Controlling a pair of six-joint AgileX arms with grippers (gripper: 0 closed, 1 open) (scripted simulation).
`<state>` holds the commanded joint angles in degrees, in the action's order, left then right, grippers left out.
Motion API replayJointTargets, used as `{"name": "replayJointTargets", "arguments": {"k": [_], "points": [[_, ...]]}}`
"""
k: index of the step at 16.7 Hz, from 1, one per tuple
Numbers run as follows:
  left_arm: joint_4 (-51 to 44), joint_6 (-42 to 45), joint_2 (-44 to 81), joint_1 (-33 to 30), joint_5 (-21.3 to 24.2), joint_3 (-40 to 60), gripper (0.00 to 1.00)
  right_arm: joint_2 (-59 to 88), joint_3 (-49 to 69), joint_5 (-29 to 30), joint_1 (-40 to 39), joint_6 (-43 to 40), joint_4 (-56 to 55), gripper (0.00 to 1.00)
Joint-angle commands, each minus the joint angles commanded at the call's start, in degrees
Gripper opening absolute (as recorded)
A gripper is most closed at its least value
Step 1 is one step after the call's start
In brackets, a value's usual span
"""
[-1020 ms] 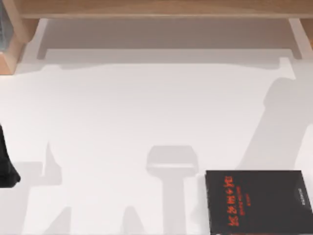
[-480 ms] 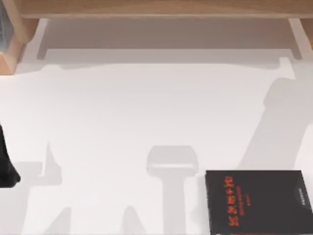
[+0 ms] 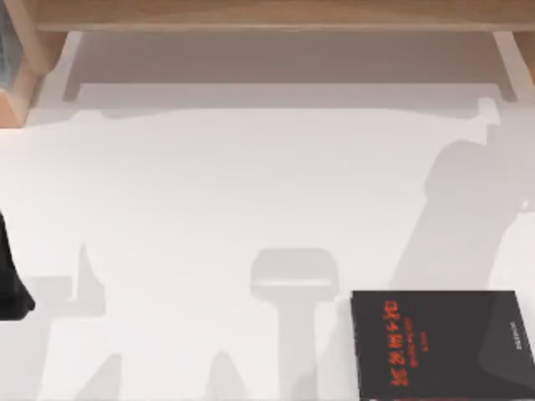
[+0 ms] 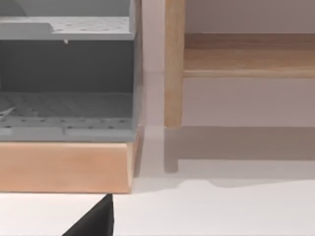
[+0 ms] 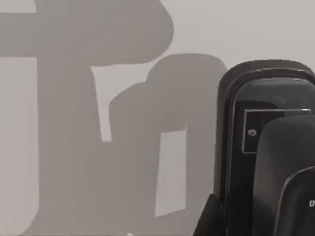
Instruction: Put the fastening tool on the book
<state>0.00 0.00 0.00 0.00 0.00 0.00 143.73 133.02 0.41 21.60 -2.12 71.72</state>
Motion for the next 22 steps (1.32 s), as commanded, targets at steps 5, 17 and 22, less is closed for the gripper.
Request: {"name": "replayJointTargets", "arguments": {"k": [5,17,22], "points": [[0.0,0.0,0.0,0.0,0.0,0.0,1.0,-12.7,-8.0,0.7,-2.6,3.8,-2.8,0.0],[0.0,0.0,0.0,0.0,0.0,0.0,1.0,-42.0,-44.9,1.9,-31.0,23.4,-13.3,0.0],[0.0,0.0,0.0,0.0,0.0,0.0,1.0,-49.6,-61.7,2.1,-44.3,30.8,-16.6,0.0]]}}
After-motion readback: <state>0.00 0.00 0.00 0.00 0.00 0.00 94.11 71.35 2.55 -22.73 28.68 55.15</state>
